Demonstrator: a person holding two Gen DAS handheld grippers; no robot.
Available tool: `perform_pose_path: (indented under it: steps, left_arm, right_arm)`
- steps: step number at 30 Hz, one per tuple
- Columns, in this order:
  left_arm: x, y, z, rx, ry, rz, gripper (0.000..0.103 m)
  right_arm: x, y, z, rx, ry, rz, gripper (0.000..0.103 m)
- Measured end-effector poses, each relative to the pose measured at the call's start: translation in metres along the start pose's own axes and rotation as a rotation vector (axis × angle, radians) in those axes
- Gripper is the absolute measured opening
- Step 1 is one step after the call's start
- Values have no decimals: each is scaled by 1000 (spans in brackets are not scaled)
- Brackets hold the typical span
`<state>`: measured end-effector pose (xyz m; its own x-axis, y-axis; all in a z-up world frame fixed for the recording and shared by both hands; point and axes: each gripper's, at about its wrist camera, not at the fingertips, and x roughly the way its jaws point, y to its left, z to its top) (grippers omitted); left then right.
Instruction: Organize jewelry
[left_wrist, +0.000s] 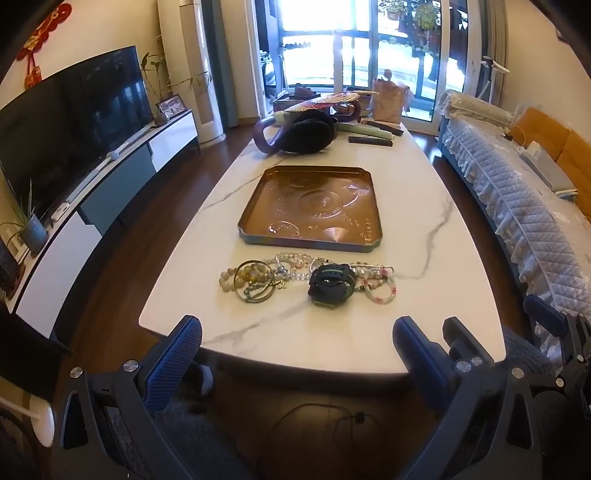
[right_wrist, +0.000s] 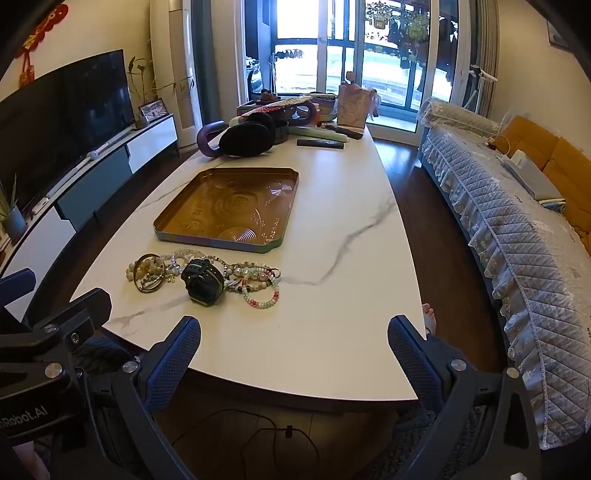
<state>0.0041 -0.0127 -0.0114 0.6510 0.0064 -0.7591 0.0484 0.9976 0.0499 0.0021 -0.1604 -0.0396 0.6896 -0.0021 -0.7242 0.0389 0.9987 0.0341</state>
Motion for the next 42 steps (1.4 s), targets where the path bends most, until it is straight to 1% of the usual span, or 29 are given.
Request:
perform_pose_path:
  steps: [15, 42]
  left_arm:
    - [2, -1, -2, -8, 2, -1, 103]
    - [3, -1, -4, -8, 8, 0, 103]
  right_arm:
    - [6, 1, -2, -4, 1, -6, 101]
    - [4, 3, -5, -4, 7, 3, 101]
